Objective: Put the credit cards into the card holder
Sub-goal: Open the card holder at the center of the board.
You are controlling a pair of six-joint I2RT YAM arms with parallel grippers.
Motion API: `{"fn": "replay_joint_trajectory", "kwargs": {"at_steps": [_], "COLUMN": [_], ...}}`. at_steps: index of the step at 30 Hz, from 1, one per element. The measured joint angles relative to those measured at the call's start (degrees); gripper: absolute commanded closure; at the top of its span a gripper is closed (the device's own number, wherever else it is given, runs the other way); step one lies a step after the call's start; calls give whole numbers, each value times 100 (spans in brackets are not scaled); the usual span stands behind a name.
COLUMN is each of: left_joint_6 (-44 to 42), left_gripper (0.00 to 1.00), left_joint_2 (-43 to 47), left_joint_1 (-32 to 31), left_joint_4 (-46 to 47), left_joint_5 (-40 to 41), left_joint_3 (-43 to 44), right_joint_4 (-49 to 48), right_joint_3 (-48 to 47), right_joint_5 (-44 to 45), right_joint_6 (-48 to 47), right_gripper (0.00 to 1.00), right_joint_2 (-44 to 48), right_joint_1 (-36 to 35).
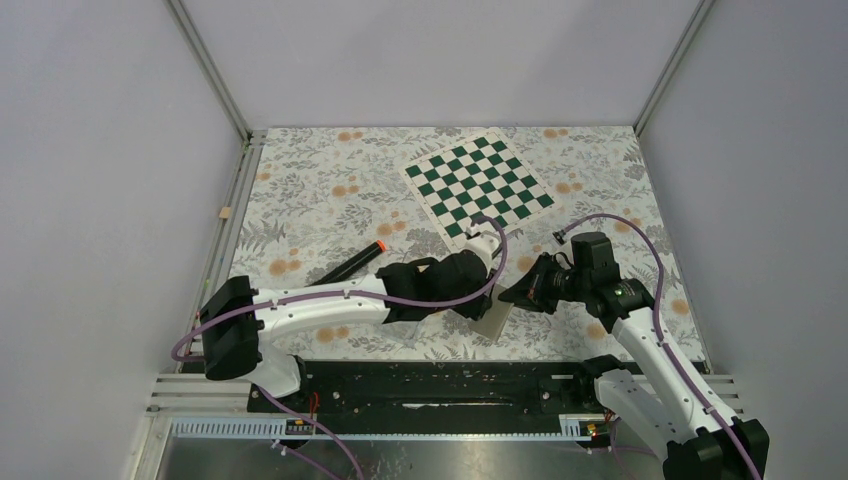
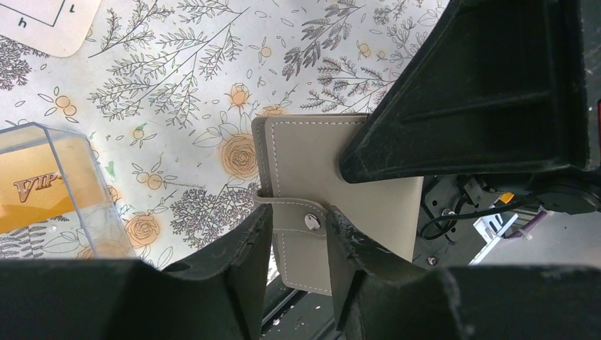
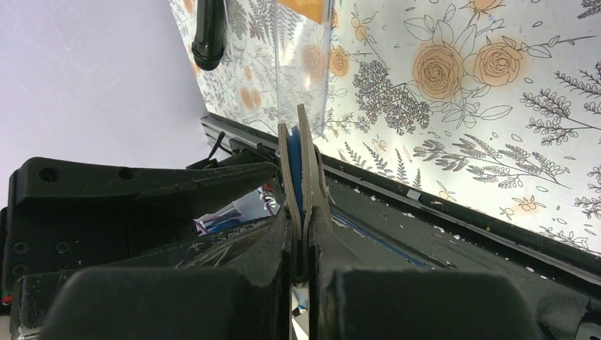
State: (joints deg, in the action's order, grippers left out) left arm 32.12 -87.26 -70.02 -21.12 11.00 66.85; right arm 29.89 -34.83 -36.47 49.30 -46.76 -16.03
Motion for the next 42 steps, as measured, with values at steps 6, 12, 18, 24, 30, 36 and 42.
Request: {"fn": "replay_joint_trajectory", "kwargs": {"at_steps": [6, 12, 18, 24, 30, 36, 42], "left_joint_6": [227, 291, 352, 463, 680, 774, 815], "left_gripper": [71, 73, 63, 40, 38, 41, 50], "left_joint_2": [35, 273, 481, 1058, 1652, 1635, 1285], "left_joint_1": [85, 476, 739, 1005, 1576, 1683, 1681], "left_joint_4": [81, 37, -28, 299, 1325, 1969, 2297], "left_joint_5": [-24, 92, 120, -271, -1384, -2345, -2894], "left_joint_3": [-68, -573, -918, -1294, -2015, -2203, -2201], "right_joint_4": [-63, -17, -13, -11, -9, -7, -2], "right_joint_3": [0, 0, 0, 0, -2, -4, -4], "right_joint_5": [11, -190, -271, -361, -372, -376, -376], "right_joint_6": [-2, -4, -4, -11, -17, -15, -15], "right_gripper": [100, 100, 100, 100, 100, 100, 100], "right_joint_2": [11, 131, 144, 177, 251, 251, 251], "right_joint_1": [2, -7, -9, -9, -9, -9, -9]}}
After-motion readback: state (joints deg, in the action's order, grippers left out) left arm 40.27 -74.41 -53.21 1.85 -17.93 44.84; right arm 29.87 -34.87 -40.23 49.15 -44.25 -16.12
